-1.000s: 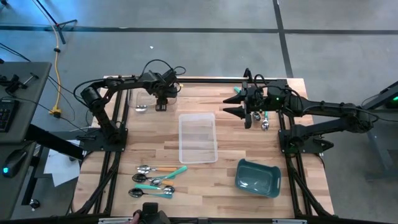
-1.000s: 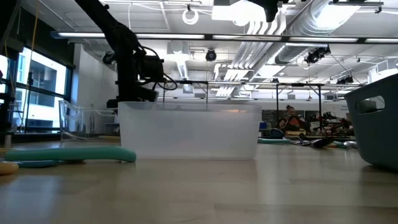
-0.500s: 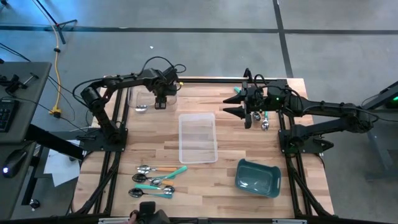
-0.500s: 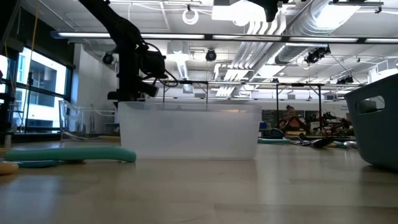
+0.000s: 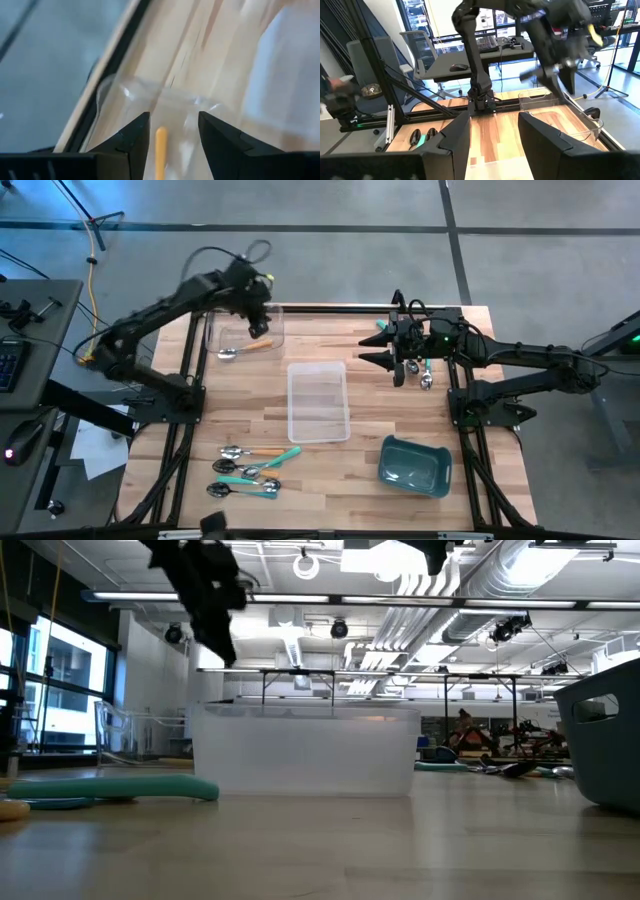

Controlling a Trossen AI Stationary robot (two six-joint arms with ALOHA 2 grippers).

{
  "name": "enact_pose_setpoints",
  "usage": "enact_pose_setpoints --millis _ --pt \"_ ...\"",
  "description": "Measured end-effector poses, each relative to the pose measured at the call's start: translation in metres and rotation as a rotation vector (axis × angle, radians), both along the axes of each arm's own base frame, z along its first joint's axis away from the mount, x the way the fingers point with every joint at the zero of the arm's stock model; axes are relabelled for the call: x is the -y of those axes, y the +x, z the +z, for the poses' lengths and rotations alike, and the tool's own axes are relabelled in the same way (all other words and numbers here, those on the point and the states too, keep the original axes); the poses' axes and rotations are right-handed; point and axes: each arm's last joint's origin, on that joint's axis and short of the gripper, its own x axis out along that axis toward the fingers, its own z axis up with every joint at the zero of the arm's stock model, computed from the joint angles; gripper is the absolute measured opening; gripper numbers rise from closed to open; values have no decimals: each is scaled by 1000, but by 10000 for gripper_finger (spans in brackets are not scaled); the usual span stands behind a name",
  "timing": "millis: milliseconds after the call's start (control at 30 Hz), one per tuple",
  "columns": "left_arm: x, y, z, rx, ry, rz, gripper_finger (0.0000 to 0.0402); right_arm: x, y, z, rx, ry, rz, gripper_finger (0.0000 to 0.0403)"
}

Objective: Sort silverware by color (type)
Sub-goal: Put the yellow spoon into the transparent bin

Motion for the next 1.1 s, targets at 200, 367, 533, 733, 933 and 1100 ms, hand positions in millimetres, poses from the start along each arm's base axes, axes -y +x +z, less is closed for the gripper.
enact_pose_setpoints --millis 200,367,533,733,933,1100 --pt "38 -25 56 345 44 -10 159 0 0 0 0 0 0 152" --pt "71 -45 75 593 98 -41 158 0 0 0 0 0 0 152" --pt "101 -62 64 818 72 -52 158 0 0 0 0 0 0 152" --pt "124 -72 32 949 -22 -61 158 0 0 0 0 -1 0 152" --pt "137 -67 8 1006 -59 -84 158 0 0 1 11 -82 5 152" --pt "140 -62 2 1005 2 -89 157 0 0 5 47 -92 4 152"
